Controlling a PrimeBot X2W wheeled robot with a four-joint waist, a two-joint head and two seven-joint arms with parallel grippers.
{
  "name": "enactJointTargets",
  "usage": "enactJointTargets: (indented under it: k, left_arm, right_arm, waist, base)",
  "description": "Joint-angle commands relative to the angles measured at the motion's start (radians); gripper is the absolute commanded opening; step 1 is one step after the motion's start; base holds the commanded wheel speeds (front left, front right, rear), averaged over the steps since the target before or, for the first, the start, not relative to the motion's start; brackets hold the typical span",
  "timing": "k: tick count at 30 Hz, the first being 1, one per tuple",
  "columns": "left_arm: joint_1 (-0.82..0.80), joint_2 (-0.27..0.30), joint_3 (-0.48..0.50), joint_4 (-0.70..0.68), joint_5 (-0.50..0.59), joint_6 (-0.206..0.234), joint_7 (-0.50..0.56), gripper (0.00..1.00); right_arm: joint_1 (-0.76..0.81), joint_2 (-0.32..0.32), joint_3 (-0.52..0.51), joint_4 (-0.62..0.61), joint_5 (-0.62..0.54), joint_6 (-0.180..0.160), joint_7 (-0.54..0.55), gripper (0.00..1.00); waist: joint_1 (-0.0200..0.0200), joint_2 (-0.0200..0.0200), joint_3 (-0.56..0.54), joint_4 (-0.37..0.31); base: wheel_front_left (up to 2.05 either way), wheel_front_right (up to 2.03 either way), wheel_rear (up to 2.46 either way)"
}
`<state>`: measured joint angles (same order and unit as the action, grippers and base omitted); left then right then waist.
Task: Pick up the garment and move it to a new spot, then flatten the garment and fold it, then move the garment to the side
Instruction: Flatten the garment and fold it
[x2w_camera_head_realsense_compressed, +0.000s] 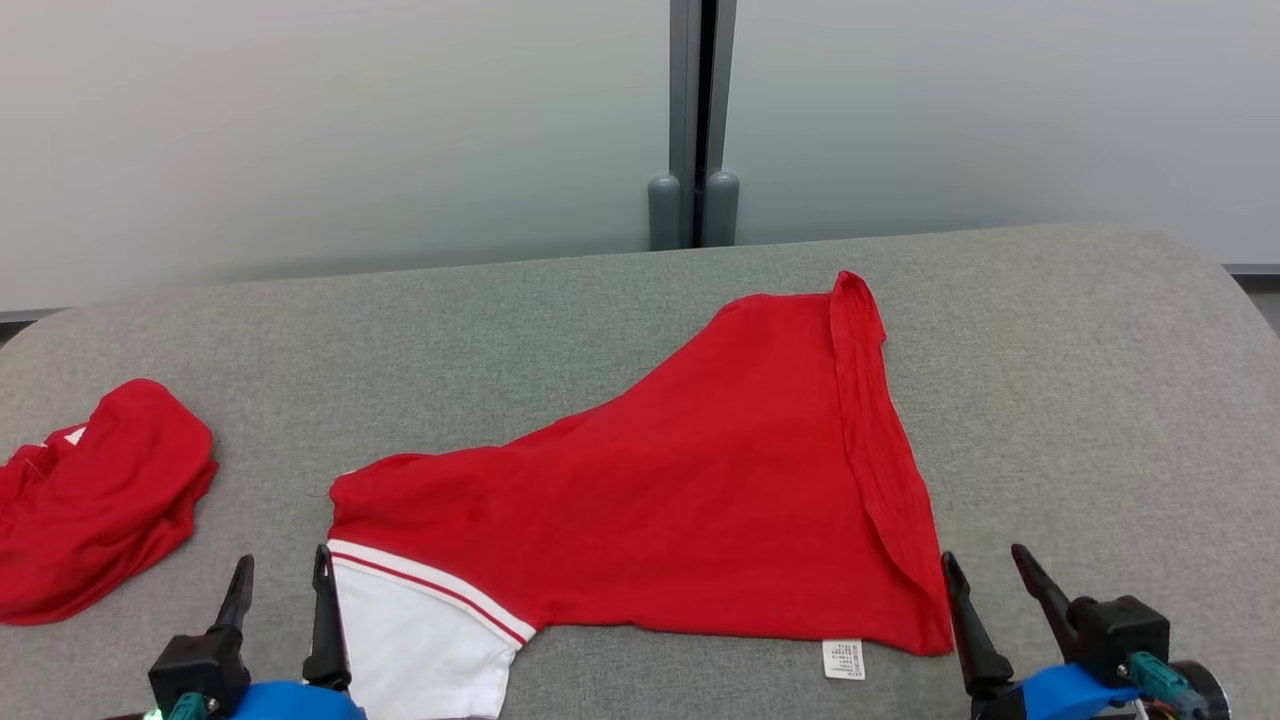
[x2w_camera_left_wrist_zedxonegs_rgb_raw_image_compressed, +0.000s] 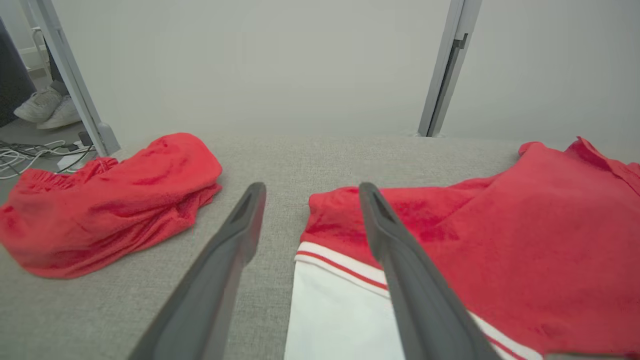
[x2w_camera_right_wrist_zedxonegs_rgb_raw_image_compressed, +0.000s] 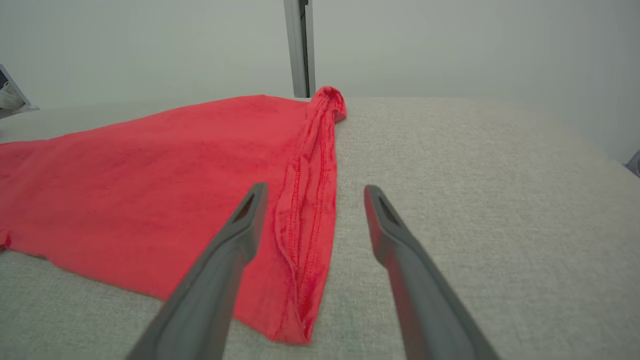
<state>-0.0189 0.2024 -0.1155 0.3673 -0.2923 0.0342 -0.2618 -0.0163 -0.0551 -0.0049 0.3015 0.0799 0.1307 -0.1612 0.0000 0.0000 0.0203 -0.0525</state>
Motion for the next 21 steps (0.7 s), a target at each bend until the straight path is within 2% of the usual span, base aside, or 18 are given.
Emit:
enactJointTargets:
  k: [1, 12, 21]
  left_arm:
    - [0.014, -0.011, 0.009, 0.028, -0.004, -0.009, -0.005, 1.00]
    - [0.018, -0.055, 0.052, 0.194, 0.011, -0.064, -0.004, 1.00]
    - [-0.017, -0.066, 0.065, 0.302, 0.024, -0.101, -0.005, 1.00]
  right_arm:
    - [0.006, -0.003, 0.002, 0.040, -0.005, 0.000, -0.012, 1.00]
    - [-0.060, 0.001, 0.018, 0.286, 0.007, 0.000, -0.074, 1.00]
    - [-0.110, 0.003, 0.031, 0.392, 0.016, 0.000, -0.097, 1.00]
  waist:
    - [0.0000, 0.0000, 0.007, 0.001]
    - [0.0000, 0.0000, 0.037, 0.019]
    - [0.0000, 0.0000, 0.047, 0.025]
  base:
    - [0.00, 0.00, 0.00]
    - [0.00, 0.00, 0.00]
    - [0.00, 0.00, 0.00]
